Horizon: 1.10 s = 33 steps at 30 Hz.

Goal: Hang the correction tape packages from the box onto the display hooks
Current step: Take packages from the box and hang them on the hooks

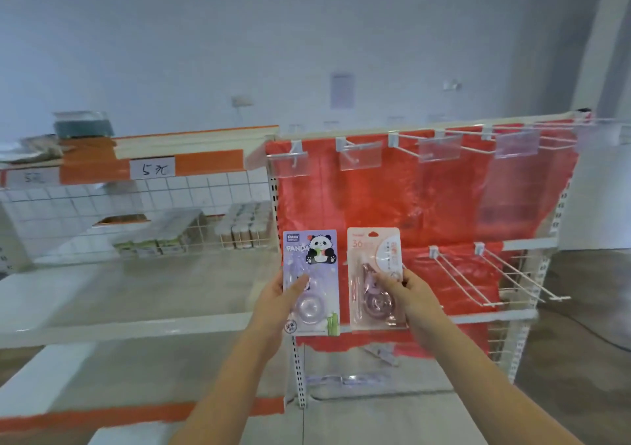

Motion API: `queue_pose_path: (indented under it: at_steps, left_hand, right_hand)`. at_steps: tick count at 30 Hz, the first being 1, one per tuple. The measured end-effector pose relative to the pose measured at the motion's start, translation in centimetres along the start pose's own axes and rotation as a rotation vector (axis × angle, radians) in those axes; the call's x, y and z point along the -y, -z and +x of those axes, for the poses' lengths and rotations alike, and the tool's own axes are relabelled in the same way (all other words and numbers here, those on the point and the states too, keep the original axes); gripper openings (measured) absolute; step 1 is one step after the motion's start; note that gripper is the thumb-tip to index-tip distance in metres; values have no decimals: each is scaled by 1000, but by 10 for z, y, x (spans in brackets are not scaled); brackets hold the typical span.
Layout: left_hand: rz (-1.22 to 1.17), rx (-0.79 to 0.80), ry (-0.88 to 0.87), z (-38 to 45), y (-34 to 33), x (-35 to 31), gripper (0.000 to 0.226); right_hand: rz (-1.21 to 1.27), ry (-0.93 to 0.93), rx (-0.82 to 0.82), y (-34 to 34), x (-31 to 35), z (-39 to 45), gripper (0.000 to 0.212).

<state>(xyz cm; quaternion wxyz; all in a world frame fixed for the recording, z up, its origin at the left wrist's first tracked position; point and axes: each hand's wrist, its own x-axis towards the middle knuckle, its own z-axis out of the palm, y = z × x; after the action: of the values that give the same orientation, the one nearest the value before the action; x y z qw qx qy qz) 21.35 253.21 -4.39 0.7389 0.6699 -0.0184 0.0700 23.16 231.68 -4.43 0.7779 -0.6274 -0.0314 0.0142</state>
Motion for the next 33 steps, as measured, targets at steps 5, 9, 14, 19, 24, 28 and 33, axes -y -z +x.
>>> queue_pose_path:
  at_steps: [5, 9, 14, 19, 24, 28, 33]
  left_hand:
    - [21, -75, 7, 48, -5, -5, 58]
    - [34, -145, 16, 74, -4, -9, 20]
    - [33, -194, -19, 95, -3, -19, 30]
    - [-6, -177, -109, 113, -1, -30, 58]
    - [-1, -147, -178, 129, 5, -39, 58]
    - [25, -134, -197, 130, 9, -41, 68]
    - [-16, -118, -227, 130, 16, -42, 51]
  right_hand:
    - [4, 55, 33, 4, 11, 57, 20]
    - [-15, 70, 39, 6, 16, 90, 23]
    - [-22, 121, 61, 0, 21, 116, 29]
    - [28, 173, 52, -7, 32, 132, 19]
    - [-41, 253, 23, -12, 48, 142, 19]
    - [-149, 288, 28, -15, 51, 144, 19]
    - [-144, 343, 33, -19, 50, 138, 20]
